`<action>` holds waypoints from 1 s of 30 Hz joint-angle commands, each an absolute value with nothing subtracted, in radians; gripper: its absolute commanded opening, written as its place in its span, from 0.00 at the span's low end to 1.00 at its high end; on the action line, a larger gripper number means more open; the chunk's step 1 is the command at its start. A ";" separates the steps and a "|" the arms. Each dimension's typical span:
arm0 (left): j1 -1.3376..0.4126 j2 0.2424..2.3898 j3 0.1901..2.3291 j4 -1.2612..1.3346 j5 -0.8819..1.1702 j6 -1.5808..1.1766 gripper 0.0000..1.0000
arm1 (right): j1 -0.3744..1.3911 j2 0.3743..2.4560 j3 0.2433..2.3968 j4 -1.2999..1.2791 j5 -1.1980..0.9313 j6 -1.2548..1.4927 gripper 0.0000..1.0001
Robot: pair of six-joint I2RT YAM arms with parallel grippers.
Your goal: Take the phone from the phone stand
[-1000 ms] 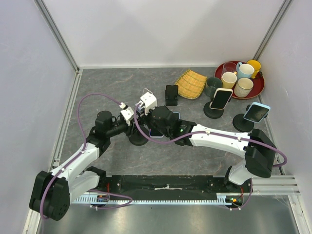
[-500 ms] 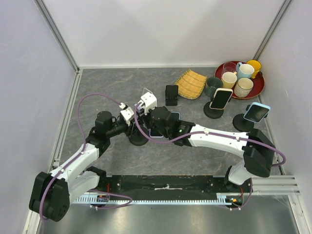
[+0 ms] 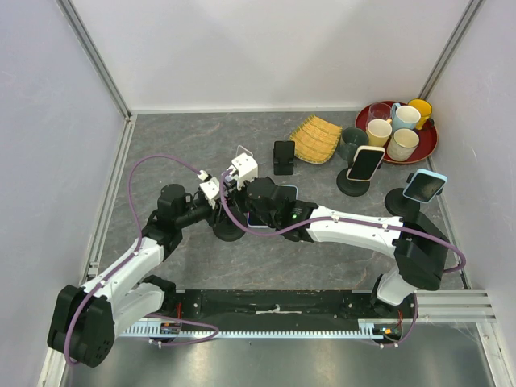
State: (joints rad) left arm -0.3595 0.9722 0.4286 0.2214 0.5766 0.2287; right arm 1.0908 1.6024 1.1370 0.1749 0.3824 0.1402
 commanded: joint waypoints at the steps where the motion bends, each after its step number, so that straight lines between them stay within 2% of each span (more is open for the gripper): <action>1: -0.373 0.963 0.448 0.270 0.629 0.279 0.02 | 1.086 1.588 1.140 0.250 0.384 0.149 0.01; 10: -0.400 0.980 0.471 0.236 0.695 0.272 0.02 | 1.052 1.629 1.126 0.379 0.353 0.152 0.00; 15: -0.420 0.985 0.476 0.227 0.715 0.268 0.02 | 1.011 1.651 1.097 0.497 0.276 0.195 0.00; 23: -0.425 0.979 0.479 0.229 0.690 0.262 0.02 | 0.953 1.629 1.092 0.525 0.158 0.253 0.00; 26: -0.425 0.976 0.477 0.230 0.683 0.261 0.02 | 0.951 1.620 1.081 0.529 0.166 0.252 0.06; 27: -0.425 0.977 0.477 0.230 0.684 0.261 0.02 | 0.951 1.617 1.078 0.529 0.173 0.252 0.01; 30: -0.425 0.977 0.477 0.230 0.693 0.258 0.02 | 0.953 1.618 1.083 0.525 0.179 0.238 0.00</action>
